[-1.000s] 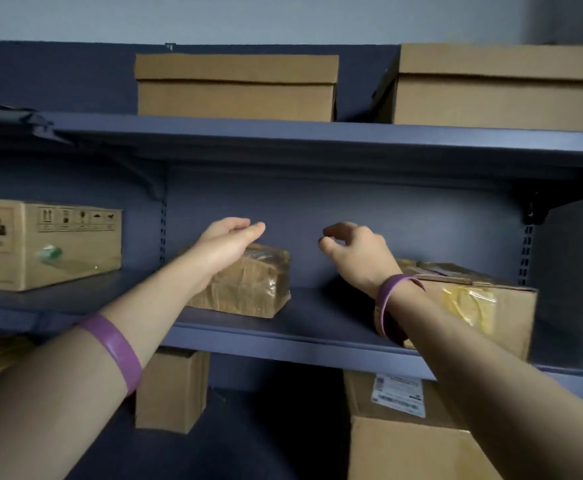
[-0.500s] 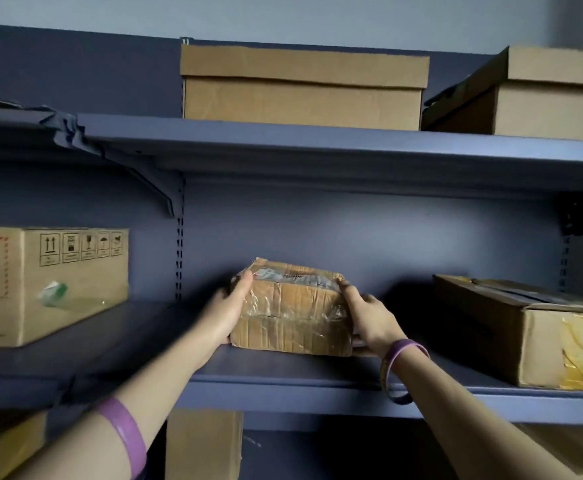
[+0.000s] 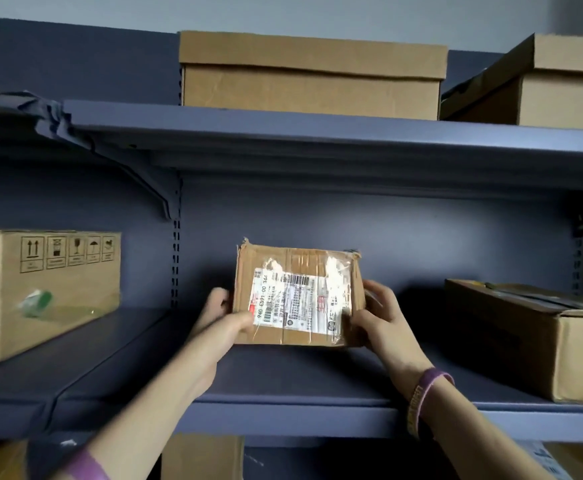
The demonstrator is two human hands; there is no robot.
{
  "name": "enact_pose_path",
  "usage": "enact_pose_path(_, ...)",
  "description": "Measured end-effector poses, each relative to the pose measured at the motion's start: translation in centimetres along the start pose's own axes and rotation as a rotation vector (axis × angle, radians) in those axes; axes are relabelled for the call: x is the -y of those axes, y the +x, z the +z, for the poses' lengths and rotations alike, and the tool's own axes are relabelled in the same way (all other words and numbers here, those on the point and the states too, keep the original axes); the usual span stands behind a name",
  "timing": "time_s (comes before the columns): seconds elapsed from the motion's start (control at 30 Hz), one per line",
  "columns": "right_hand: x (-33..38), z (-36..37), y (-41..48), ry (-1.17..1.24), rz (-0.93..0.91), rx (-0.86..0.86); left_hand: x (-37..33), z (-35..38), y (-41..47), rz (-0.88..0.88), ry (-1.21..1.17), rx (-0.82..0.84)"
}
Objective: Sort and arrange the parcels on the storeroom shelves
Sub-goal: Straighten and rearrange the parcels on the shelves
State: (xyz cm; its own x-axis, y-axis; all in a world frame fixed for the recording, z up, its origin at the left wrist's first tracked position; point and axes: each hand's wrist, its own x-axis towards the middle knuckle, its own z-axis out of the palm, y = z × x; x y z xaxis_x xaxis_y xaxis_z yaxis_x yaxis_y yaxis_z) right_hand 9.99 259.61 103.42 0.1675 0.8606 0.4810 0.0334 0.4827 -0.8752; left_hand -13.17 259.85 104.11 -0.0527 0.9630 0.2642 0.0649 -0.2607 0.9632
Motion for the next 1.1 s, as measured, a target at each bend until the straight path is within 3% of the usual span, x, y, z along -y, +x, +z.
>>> enact_pose_path(0.33, -0.6, -0.4, -0.2, 0.006, -0.075, 0.030, 0.5, -0.1, 0.4, 0.066, 0.031, 0.045)
enact_pose_path(0.5, -0.2, -0.6, 0.0, 0.090, -0.059, -0.111, 0.6, -0.3, 0.2, 0.150, -0.049, -0.002)
enact_pose_path(0.7, -0.8, -0.4, 0.6, -0.033, 0.164, -0.081, 0.3, 0.1, 1.2, -0.019, -0.123, -0.145)
enact_pose_path(0.93, -1.4, -0.2, 1.5, -0.164, 0.174, -0.134, 0.8, 0.4, 2.0, -0.016, -0.051, -0.143)
enact_pose_path(1.03, -0.9, -0.5, 1.2, -0.192, 0.070, -0.284, 0.8, 0.6, 1.7, -0.009, -0.047, -0.195)
enact_pose_path(1.1, 0.3, -0.8, 0.7, -0.297, -0.159, -0.473, 0.1, 0.2, 1.6, 0.045, -0.067, -0.294)
